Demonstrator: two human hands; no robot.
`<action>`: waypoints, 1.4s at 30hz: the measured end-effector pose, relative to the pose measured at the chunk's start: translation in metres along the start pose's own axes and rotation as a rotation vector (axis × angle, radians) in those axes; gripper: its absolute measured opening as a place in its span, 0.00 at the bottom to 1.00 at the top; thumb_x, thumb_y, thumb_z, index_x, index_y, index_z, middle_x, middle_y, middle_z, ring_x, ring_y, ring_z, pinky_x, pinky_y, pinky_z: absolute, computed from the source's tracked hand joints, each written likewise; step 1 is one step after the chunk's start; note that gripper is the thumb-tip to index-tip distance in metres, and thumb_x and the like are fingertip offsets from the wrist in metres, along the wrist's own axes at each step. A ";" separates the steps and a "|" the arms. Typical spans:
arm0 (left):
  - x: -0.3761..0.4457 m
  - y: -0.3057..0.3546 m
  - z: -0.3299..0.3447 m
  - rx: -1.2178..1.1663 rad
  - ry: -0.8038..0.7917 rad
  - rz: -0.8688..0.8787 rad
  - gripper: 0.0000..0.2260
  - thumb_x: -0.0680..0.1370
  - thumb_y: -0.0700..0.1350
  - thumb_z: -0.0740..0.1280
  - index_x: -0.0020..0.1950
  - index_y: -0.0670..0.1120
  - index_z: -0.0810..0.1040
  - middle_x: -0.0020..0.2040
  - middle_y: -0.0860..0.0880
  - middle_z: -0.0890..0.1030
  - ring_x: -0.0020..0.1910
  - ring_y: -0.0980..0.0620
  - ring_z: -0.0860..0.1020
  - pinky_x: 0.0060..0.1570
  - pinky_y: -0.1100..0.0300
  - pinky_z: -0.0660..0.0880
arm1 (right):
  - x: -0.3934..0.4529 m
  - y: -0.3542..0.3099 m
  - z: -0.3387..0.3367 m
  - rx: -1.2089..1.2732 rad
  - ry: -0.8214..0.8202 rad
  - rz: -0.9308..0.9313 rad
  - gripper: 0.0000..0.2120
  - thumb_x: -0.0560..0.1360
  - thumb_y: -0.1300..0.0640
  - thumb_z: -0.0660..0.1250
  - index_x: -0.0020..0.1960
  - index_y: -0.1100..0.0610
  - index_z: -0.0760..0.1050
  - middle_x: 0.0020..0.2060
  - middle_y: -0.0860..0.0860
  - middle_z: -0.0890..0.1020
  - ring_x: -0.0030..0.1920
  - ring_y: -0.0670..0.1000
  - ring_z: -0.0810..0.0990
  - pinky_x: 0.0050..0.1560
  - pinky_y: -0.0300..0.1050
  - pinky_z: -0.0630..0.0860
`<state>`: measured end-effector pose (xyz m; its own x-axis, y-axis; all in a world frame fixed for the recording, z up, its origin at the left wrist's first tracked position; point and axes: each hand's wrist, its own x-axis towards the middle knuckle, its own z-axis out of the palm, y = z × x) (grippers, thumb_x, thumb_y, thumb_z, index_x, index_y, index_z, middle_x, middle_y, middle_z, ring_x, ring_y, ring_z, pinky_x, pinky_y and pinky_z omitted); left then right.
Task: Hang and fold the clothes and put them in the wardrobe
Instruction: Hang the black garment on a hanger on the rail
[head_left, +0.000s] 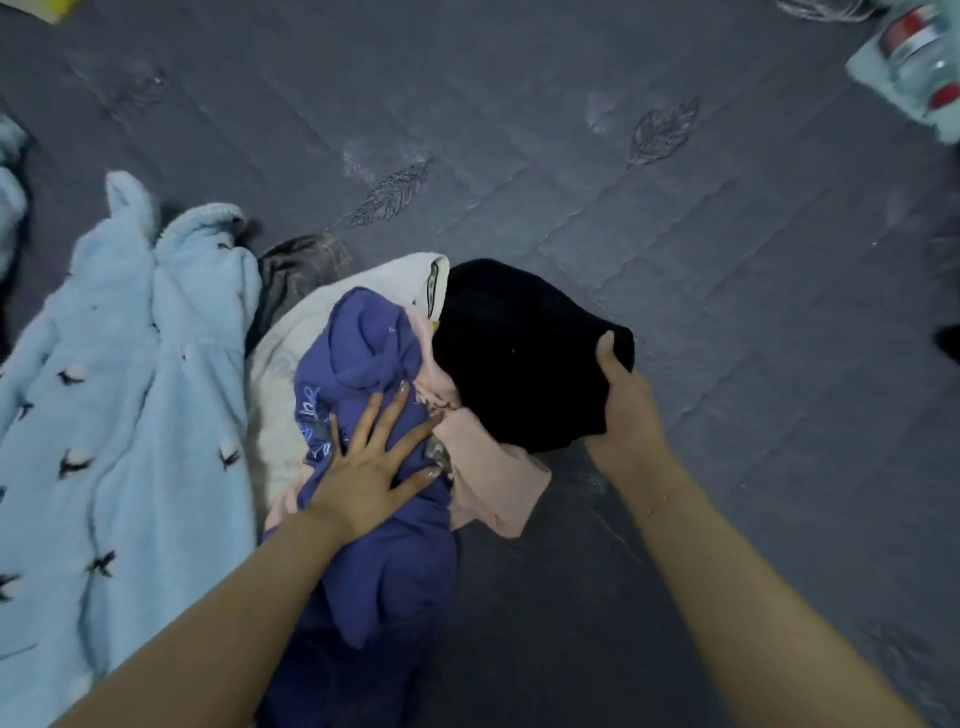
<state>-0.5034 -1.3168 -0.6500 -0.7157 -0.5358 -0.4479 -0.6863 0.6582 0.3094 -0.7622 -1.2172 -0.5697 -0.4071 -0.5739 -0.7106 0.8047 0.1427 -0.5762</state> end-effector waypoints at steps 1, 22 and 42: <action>-0.012 0.007 -0.006 -0.042 -0.005 0.004 0.33 0.72 0.75 0.41 0.76 0.66 0.44 0.77 0.59 0.32 0.75 0.55 0.30 0.69 0.39 0.31 | -0.018 -0.002 -0.005 -0.007 0.045 -0.043 0.25 0.77 0.41 0.64 0.68 0.56 0.74 0.60 0.54 0.81 0.59 0.53 0.81 0.57 0.51 0.79; -0.176 0.256 -0.098 -0.796 0.093 -0.076 0.12 0.82 0.42 0.63 0.65 0.46 0.77 0.63 0.47 0.77 0.68 0.47 0.70 0.73 0.54 0.59 | -0.322 -0.050 -0.053 -0.263 0.272 -0.383 0.13 0.78 0.51 0.67 0.42 0.60 0.81 0.40 0.54 0.85 0.44 0.52 0.84 0.44 0.46 0.83; -0.257 0.335 -0.328 -1.019 0.493 0.498 0.10 0.79 0.49 0.67 0.59 0.59 0.76 0.60 0.58 0.75 0.60 0.62 0.72 0.61 0.65 0.67 | -0.569 -0.256 0.075 -0.415 0.140 -1.169 0.09 0.78 0.54 0.68 0.41 0.57 0.79 0.37 0.50 0.83 0.41 0.47 0.82 0.43 0.41 0.79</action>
<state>-0.5915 -1.1323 -0.1564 -0.7480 -0.6324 0.2013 0.0454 0.2538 0.9662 -0.7043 -0.9882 0.0126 -0.8492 -0.4412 0.2902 -0.2562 -0.1364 -0.9570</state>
